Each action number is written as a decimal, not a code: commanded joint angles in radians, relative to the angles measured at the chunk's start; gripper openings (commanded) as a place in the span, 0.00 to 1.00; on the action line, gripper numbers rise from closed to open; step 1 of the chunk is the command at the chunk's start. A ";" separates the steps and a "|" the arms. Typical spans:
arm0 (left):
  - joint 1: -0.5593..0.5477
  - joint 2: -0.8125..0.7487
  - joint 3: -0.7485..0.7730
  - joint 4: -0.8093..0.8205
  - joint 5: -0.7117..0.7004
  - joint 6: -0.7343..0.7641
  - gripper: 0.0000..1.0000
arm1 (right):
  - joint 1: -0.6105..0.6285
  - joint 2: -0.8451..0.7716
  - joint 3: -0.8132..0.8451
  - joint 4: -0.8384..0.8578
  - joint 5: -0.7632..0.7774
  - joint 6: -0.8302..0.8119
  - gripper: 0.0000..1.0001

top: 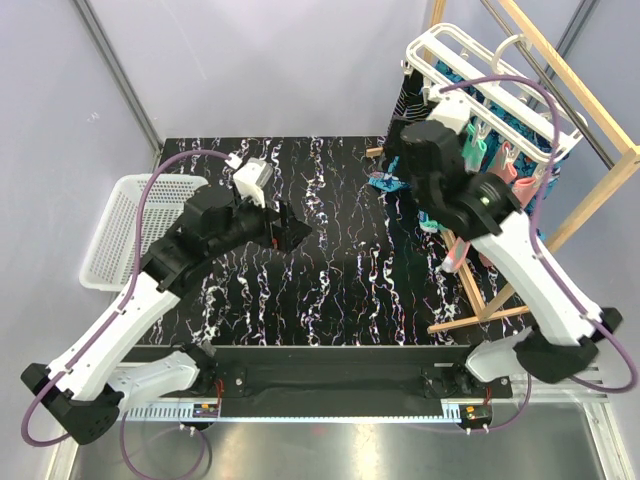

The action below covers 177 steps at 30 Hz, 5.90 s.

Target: Remove the socks clipped to the hanger

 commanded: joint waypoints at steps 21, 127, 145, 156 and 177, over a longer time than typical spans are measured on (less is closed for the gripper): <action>0.023 -0.075 -0.050 -0.012 0.103 0.010 0.98 | -0.179 0.305 -0.004 0.366 -0.025 -0.203 0.61; 0.153 0.357 0.153 0.518 0.350 -0.164 0.91 | -0.307 0.164 -0.080 0.402 -0.379 -0.295 0.00; 0.095 0.787 0.494 0.778 0.559 -0.309 0.95 | -0.305 0.017 -0.157 0.351 -0.522 -0.238 0.00; 0.061 0.801 0.456 0.896 0.601 -0.370 0.95 | -0.307 -0.009 -0.212 0.374 -0.543 -0.164 0.00; 0.061 0.845 0.529 0.773 0.669 -0.383 0.00 | -0.307 -0.055 -0.219 0.365 -0.576 -0.118 0.01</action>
